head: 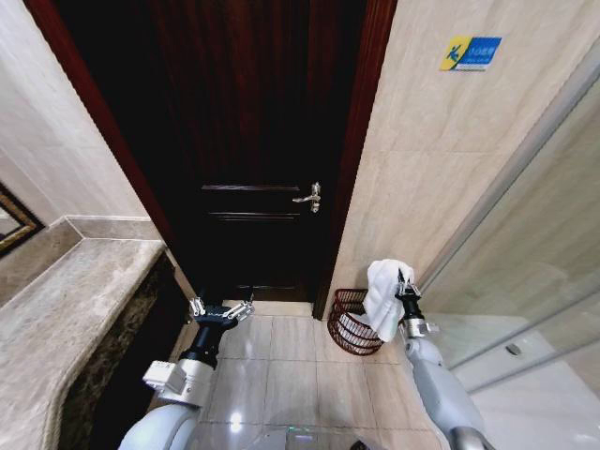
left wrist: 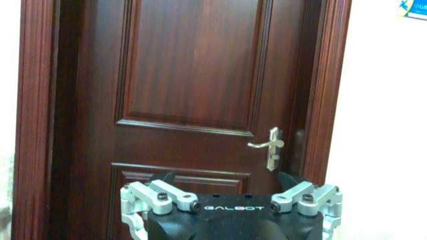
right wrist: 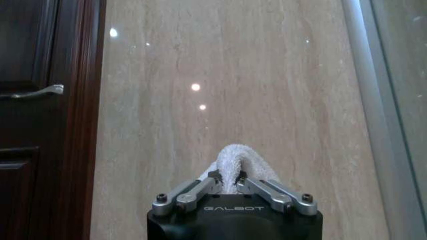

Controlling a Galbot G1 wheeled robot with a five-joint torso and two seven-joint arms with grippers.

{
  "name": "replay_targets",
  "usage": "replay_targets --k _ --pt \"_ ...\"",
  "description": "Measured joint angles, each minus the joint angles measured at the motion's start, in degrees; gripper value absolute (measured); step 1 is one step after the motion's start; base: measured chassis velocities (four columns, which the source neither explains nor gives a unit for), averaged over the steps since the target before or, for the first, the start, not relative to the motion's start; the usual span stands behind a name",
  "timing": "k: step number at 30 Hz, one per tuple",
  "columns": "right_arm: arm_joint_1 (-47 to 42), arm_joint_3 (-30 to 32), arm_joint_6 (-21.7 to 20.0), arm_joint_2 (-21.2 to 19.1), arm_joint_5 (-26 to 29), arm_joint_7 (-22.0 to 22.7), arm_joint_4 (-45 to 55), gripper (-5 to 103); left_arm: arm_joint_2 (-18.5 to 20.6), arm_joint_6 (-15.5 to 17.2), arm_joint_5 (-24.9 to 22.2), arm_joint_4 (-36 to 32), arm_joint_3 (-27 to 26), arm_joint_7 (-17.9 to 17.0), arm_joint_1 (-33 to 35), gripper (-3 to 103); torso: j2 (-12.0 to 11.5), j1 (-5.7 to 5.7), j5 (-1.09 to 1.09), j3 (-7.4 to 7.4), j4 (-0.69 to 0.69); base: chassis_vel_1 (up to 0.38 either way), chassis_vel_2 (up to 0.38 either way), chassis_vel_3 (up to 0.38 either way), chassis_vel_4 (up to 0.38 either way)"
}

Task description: Discard the used towel into the hamper.

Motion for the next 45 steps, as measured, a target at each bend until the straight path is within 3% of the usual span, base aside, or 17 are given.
replay_targets --k 26,30,34,37,40,45 --pt "0.8 -0.7 0.0 -0.6 0.3 -1.5 -0.1 6 0.0 0.0 0.0 0.0 0.0 0.0 0.0 100 0.0 -0.02 -0.02 -0.01 0.00 -0.051 0.050 0.049 -0.048" --pt "-1.3 -0.5 0.1 0.2 -2.0 0.5 0.9 6 0.0 0.0 0.0 0.0 0.0 0.0 0.0 100 0.0 0.08 0.01 0.02 0.06 -0.172 0.181 0.174 -0.123" --pt "-7.7 1.2 -1.2 2.3 -6.1 5.2 7.9 6 0.0 0.0 0.0 0.0 0.0 0.0 0.0 100 0.0 0.04 0.03 0.01 -0.01 -0.096 0.081 0.029 -0.034" --pt "-13.5 2.0 -5.6 3.9 -8.0 8.9 16.0 6 0.0 0.0 0.0 0.0 0.0 0.0 0.0 100 0.0 -0.04 0.00 -0.01 -0.03 -0.016 -0.011 -0.034 -0.022" --pt "-13.5 2.3 -5.9 4.1 -8.4 9.3 15.2 6 0.0 0.0 0.0 0.0 0.0 0.0 0.0 100 0.0 -0.08 -0.02 -0.03 -0.01 0.066 -0.031 -0.044 0.045" --pt "-8.8 2.0 -5.6 3.0 -6.8 6.6 5.4 6 0.0 0.0 0.0 0.0 0.0 0.0 0.0 100 0.0 -0.06 -0.01 -0.02 0.01 0.017 -0.008 -0.008 0.014"
